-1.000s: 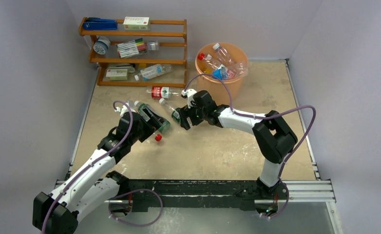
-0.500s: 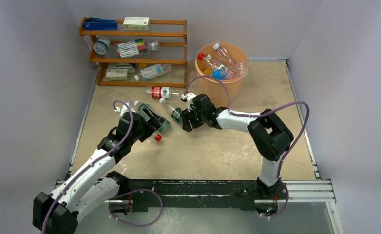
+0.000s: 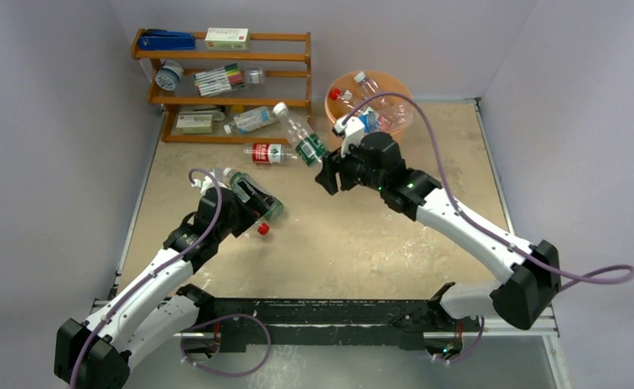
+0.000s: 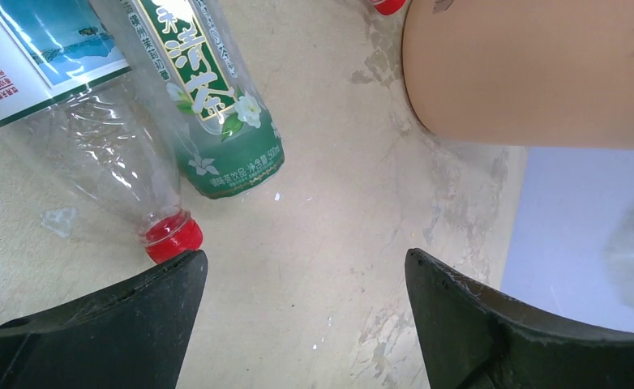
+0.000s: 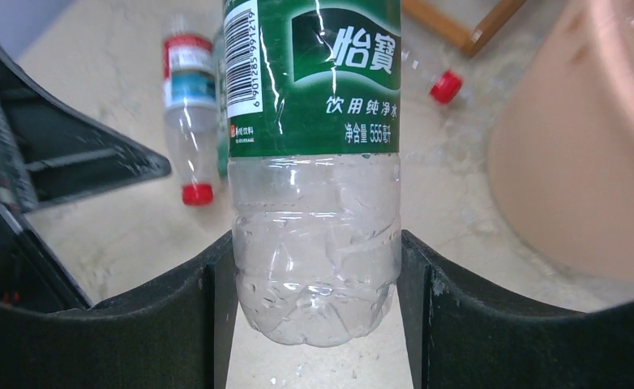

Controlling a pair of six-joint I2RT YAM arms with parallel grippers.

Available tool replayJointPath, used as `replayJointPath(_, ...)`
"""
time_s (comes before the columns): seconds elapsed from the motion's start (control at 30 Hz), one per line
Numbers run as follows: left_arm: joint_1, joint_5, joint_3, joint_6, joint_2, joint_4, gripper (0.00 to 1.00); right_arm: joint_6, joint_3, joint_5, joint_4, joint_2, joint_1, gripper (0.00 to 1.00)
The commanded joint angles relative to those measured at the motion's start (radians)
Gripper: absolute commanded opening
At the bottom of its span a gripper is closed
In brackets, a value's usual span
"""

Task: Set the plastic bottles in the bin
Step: Pick up the plastic bottle at the center of the board, then place the plastic bottle in the trash bin.

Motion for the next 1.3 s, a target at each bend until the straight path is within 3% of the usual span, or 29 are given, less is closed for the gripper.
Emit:
replayJointPath(0.0,-0.003,0.005,-0.007,-0.017,-0.015,0.059,0.92,0.002,0.145,0.075,-0.15,-0.075,-0.045,0.59)
replayJointPath(0.27,-0.002,0.009,-0.015,-0.024,-0.03,0.059,0.92,-0.018,0.286,0.125,-0.27,-0.05,-0.2,0.59)
replayJointPath(1.27,-0.002,0.01,-0.022,-0.015,-0.024,0.065,0.92,-0.061,0.903,0.17,-0.514,0.295,-0.405,0.63)
